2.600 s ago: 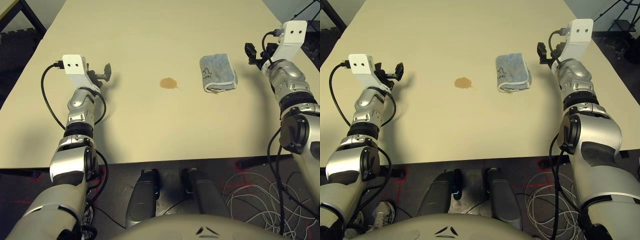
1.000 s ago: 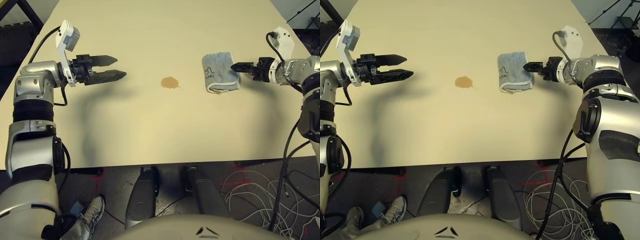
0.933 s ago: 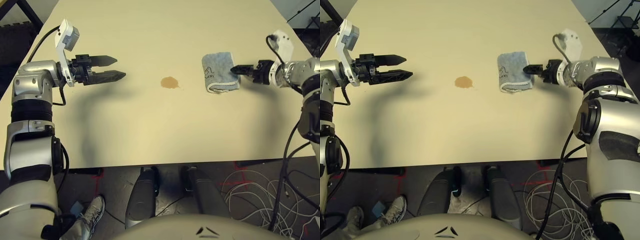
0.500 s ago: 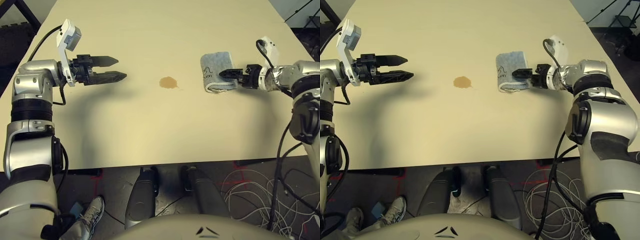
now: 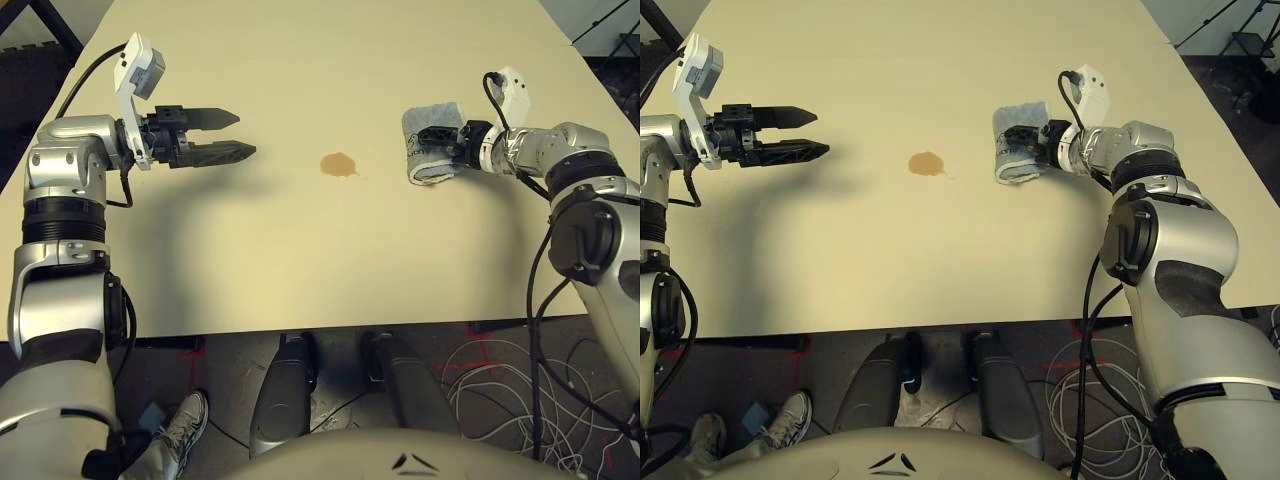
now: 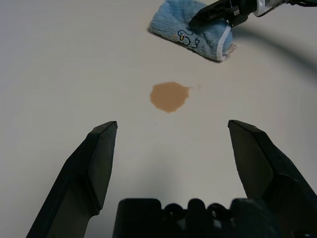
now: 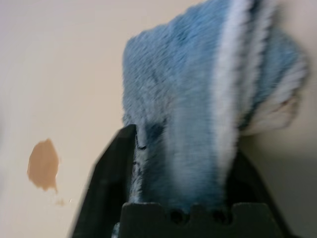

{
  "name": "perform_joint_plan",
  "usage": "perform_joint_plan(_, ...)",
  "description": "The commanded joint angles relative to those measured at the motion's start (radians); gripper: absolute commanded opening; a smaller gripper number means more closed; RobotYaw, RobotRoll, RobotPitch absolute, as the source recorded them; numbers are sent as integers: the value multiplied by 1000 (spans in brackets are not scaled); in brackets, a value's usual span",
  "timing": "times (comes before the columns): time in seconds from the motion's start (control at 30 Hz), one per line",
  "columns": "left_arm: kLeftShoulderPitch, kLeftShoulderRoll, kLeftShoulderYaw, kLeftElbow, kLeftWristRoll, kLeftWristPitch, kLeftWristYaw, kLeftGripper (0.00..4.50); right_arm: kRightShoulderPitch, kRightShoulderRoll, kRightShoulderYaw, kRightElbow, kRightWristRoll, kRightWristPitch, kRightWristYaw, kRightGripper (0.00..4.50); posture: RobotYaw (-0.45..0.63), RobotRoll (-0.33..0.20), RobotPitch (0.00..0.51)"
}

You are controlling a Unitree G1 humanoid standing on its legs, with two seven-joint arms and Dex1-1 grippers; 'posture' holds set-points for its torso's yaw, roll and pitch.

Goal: Wipe the water off the table with a rag.

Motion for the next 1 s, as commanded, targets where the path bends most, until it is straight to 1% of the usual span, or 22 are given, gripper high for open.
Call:
perform_joint_plan(0.03,1,-2,-14,-5,0,-7,-7,4500,-2,-12,-16,-3,18,-18,-10,1197,109,0,229)
perform_joint_plan(0.07,-1,-4,-15,-4,1,-8,-9,4500,-5,-12,-10,-4,15,-19,-1,854,109,0,229)
perform_joint_plan(0.1,-4,-6,-17,2,3,-11,-10,4500,-10,-12,-8,-6,16,-18,5,415,98,0,229)
perform_joint_plan(0.13,-8,-8,-20,6,6,-14,-11,4500,-21,-12,-4,-9,17,-11,17,164,98,0,229)
perform_joint_plan(0.17,-12,-10,-23,12,9,-19,-13,4500,-37,-9,0,-14,19,-2,34,70,88,0,229)
perform_joint_plan(0.27,-17,-13,-31,19,13,-30,-17,4500,-73,-1,1,-24,30,20,46,69,88,0,229)
perform_joint_plan(0.43,-32,-20,-44,38,13,-41,-19,4500,-160,46,-8,-61,80,111,76,69,64,0,226)
perform_joint_plan(0.57,-39,-24,-51,46,12,-46,-21,4500,-192,111,-8,-115,132,222,69,68,58,0,228)
perform_joint_plan(0.63,-44,-27,-53,47,11,-45,-21,4500,-185,152,0,-156,156,289,65,68,57,0,229)
perform_joint_plan(0.77,-49,-30,-55,51,12,-46,-22,4500,-144,223,10,-227,181,339,24,64,58,0,230)
perform_joint_plan(0.9,-43,-30,-55,43,10,-41,-21,4500,-90,299,39,-287,189,355,-9,62,66,0,233)
perform_joint_plan(1.0,-34,-29,-53,32,7,-35,-19,4500,-68,337,59,-307,187,344,-23,62,74,0,235)
